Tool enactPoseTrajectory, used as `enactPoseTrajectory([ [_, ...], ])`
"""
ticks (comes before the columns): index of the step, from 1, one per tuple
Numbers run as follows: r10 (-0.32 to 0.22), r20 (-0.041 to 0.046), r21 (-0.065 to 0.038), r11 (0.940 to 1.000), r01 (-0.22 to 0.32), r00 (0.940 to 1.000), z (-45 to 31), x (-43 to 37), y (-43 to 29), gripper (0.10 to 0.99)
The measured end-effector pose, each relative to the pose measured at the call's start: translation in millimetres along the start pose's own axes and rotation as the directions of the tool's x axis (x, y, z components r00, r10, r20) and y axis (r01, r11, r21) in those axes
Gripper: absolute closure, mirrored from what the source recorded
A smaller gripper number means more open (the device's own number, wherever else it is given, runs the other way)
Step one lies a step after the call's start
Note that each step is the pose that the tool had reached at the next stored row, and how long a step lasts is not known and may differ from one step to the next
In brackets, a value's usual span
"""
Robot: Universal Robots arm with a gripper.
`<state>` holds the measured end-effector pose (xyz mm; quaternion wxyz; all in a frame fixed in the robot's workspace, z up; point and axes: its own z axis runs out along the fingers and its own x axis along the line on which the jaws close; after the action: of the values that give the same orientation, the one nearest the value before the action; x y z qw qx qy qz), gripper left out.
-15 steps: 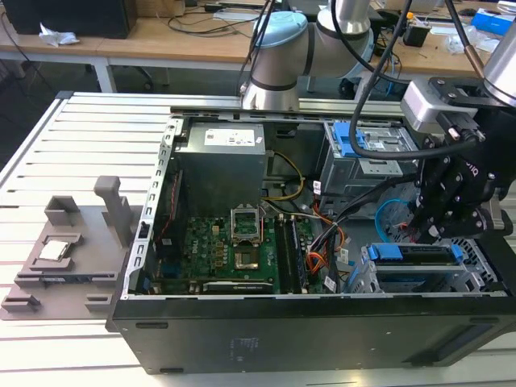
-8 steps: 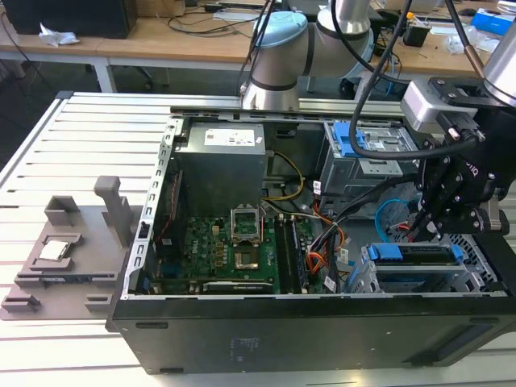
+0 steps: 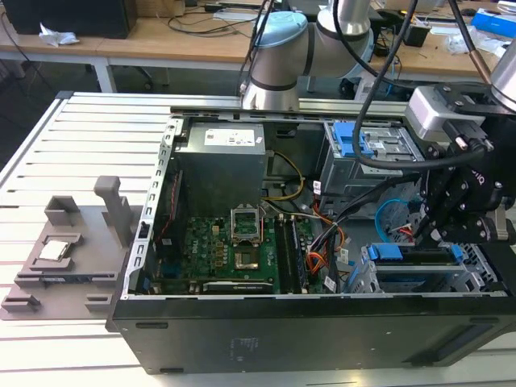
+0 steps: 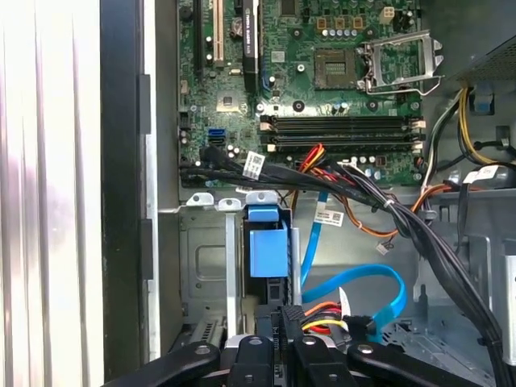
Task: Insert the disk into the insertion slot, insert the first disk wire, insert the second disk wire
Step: 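Insert the first disk wire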
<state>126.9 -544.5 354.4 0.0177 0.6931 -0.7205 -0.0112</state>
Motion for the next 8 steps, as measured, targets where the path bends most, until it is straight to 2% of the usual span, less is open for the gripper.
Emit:
enactPoseTrajectory([
  [5,0.0,-0.0001,-0.001,1.0,0.0,1.0,-0.5,-0.5,-13.0,0.925],
  [8,0.0,0.0001,-0.001,1.0,0.0,1.0,-0.5,-0.6,-16.8,0.925],
])
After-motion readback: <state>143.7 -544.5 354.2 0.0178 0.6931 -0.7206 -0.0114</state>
